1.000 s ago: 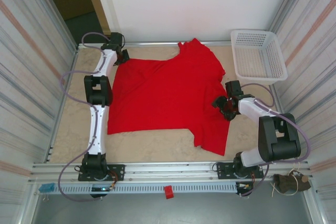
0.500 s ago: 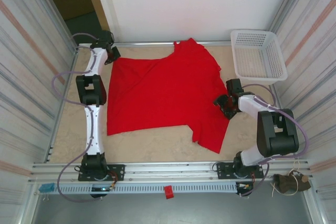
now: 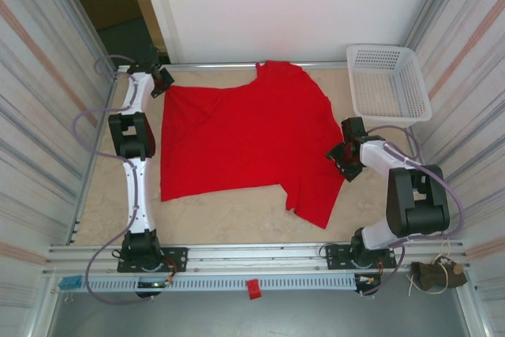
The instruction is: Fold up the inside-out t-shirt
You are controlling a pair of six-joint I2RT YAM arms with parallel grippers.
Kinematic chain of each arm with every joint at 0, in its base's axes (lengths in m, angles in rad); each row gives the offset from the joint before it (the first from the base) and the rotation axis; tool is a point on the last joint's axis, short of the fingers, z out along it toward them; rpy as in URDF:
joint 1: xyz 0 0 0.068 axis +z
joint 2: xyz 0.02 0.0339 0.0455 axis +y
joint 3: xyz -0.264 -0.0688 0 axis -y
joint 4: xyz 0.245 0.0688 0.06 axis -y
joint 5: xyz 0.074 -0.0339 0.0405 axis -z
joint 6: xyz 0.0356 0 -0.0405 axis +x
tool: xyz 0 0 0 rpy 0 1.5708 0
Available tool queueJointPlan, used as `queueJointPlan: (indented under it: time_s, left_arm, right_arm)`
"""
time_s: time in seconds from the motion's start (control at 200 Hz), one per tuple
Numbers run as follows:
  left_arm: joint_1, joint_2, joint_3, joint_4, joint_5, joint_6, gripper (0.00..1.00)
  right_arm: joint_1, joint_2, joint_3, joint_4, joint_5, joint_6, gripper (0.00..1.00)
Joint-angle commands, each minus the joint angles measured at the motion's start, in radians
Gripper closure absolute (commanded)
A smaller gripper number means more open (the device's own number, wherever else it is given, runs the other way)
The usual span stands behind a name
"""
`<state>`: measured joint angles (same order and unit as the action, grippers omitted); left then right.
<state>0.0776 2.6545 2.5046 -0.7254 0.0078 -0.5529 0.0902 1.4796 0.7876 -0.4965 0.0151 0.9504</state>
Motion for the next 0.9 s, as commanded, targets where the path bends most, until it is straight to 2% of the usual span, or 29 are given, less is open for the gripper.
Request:
queueJointPlan:
  time_s: [0.0,0.13,0.17,0.266,0.366,0.446,0.526,0.706,0.827,0.897]
  left_arm:
    - [0.035,-0.007,0.033,0.028,-0.009,-0.042,1.0]
    - [0.064,-0.018,0.029,0.015,0.001,-0.049,1.0]
    - [0.071,-0.026,0.02,0.019,0.016,-0.049,0.91]
    - [0.085,-0.061,-0.015,0.026,0.055,-0.054,0.6]
    - [0.083,-0.142,-0.094,0.033,0.069,-0.026,0.5]
    - [0.079,-0.242,-0.199,0.045,0.088,-0.012,0.48]
    - [0.066,-0.377,-0.359,0.078,0.115,0.0,0.45]
    - [0.012,-0.733,-0.9,0.271,0.216,-0.02,0.41]
    - [-0.02,-0.912,-1.217,0.382,0.286,-0.095,0.4]
    - [-0.036,-0.972,-1.36,0.436,0.313,-0.156,0.38]
  right_arm:
    - [-0.01,-0.062,0.015,-0.104,0.103,-0.001,0.31]
    - [-0.01,-0.115,0.004,-0.114,0.092,-0.002,0.31]
    - [-0.01,-0.123,0.004,-0.116,0.086,-0.006,0.3]
    - [-0.01,-0.12,0.018,-0.1,0.066,-0.042,0.31]
    - [-0.011,-0.073,0.062,-0.096,0.04,-0.09,0.3]
    - [-0.012,-0.023,0.095,-0.073,-0.015,-0.131,0.3]
    - [-0.009,0.023,0.12,-0.051,-0.061,-0.153,0.3]
    - [0.011,0.08,0.124,-0.021,-0.082,-0.145,0.32]
    - [0.025,0.099,0.106,-0.006,-0.077,-0.126,0.35]
    - [0.029,0.112,0.096,0.002,-0.077,-0.11,0.41]
